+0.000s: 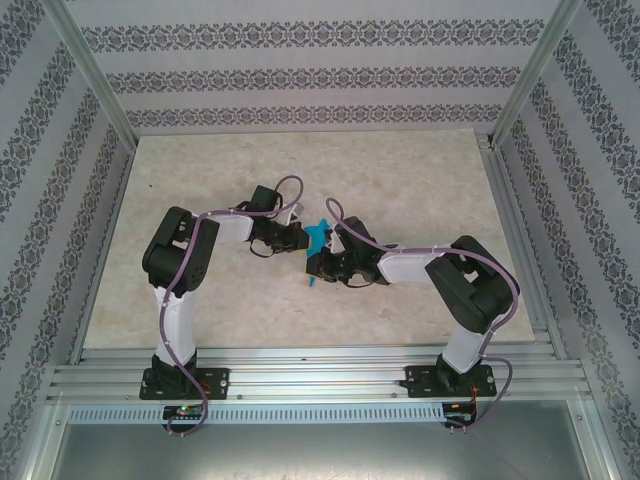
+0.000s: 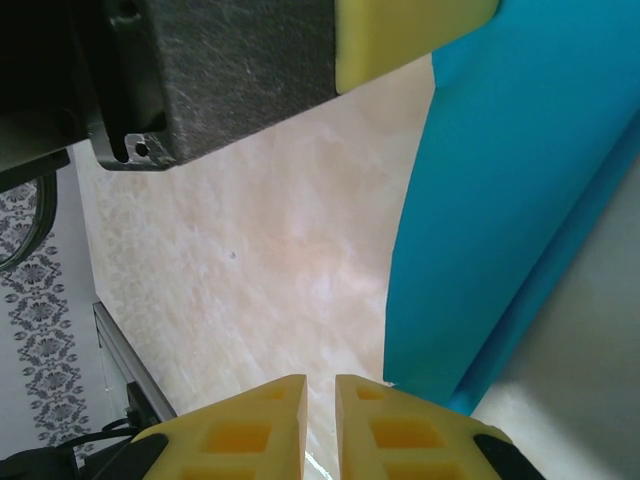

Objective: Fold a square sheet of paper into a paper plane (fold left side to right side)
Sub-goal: Fold the wing for the fifth time at the center of the table.

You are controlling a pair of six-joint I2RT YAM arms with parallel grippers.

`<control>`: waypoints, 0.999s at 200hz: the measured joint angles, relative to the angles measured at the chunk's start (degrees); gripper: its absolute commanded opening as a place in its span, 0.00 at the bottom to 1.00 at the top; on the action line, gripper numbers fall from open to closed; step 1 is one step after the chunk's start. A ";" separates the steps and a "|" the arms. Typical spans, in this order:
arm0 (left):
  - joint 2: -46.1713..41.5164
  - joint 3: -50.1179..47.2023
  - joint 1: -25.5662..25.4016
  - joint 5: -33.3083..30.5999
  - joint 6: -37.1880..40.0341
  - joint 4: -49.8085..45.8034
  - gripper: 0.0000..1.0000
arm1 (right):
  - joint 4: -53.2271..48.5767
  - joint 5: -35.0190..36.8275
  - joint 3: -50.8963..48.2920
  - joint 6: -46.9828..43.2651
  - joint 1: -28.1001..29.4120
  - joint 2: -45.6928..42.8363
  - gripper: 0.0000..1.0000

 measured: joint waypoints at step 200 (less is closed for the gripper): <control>0.00 -0.02 0.00 -0.04 0.00 -0.02 0.03 | -0.07 0.04 1.38 -0.22 0.00 3.52 0.16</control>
